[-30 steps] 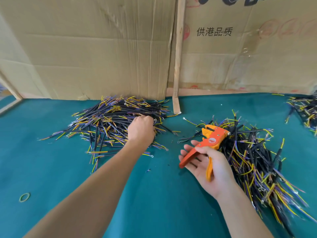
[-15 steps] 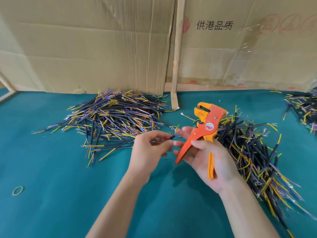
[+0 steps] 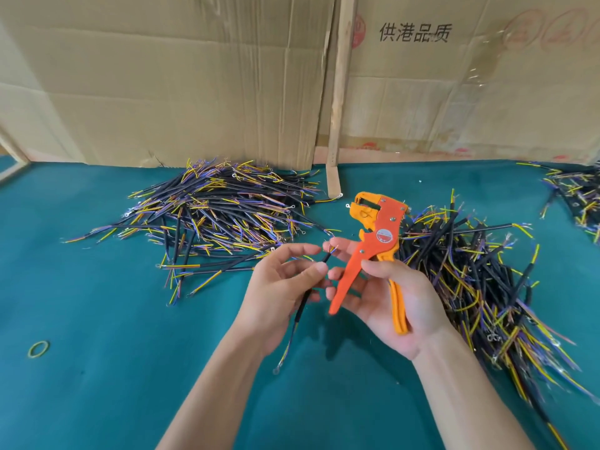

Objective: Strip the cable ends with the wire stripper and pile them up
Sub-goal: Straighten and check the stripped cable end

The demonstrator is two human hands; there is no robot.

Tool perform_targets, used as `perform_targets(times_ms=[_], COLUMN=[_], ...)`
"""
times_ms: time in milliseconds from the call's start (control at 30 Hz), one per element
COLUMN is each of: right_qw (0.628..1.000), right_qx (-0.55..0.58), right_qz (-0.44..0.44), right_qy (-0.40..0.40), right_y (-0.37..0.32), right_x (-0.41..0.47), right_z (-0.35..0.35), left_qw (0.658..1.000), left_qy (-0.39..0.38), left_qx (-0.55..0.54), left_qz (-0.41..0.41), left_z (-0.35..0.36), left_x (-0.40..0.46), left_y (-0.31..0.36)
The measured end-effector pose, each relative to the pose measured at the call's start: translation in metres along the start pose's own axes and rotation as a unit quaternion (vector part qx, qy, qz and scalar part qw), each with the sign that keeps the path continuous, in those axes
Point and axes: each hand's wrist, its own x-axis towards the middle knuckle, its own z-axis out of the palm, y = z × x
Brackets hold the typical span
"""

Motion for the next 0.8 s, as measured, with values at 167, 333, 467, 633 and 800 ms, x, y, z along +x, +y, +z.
perform_targets(times_ms=[167, 333, 467, 633, 800], right_qw=[0.999, 0.997, 0.997, 0.998, 0.998], right_qx=[0.021, 0.027, 0.023, 0.023, 0.026], right_qz=[-0.031, -0.058, -0.056, -0.054, -0.059], right_qy=[0.037, 0.049, 0.043, 0.036, 0.025], right_y=[-0.005, -0.01, -0.009, -0.011, -0.012], right_x=[0.002, 0.001, 0.0, -0.001, -0.001], right_z=[-0.006, -0.012, -0.013, -0.015, -0.016], left_qw=[0.996, 0.991, 0.988, 0.968, 0.945], left_qy=[-0.011, -0.001, 0.042, 0.075, 0.114], left_qx=[0.069, 0.121, 0.146, 0.237, 0.307], left_qz=[-0.063, -0.064, -0.042, -0.027, -0.007], left_z=[-0.03, -0.05, -0.046, -0.042, -0.041], left_x=[-0.034, -0.057, -0.059, -0.06, -0.06], left_y=[-0.013, -0.02, -0.023, -0.028, -0.028])
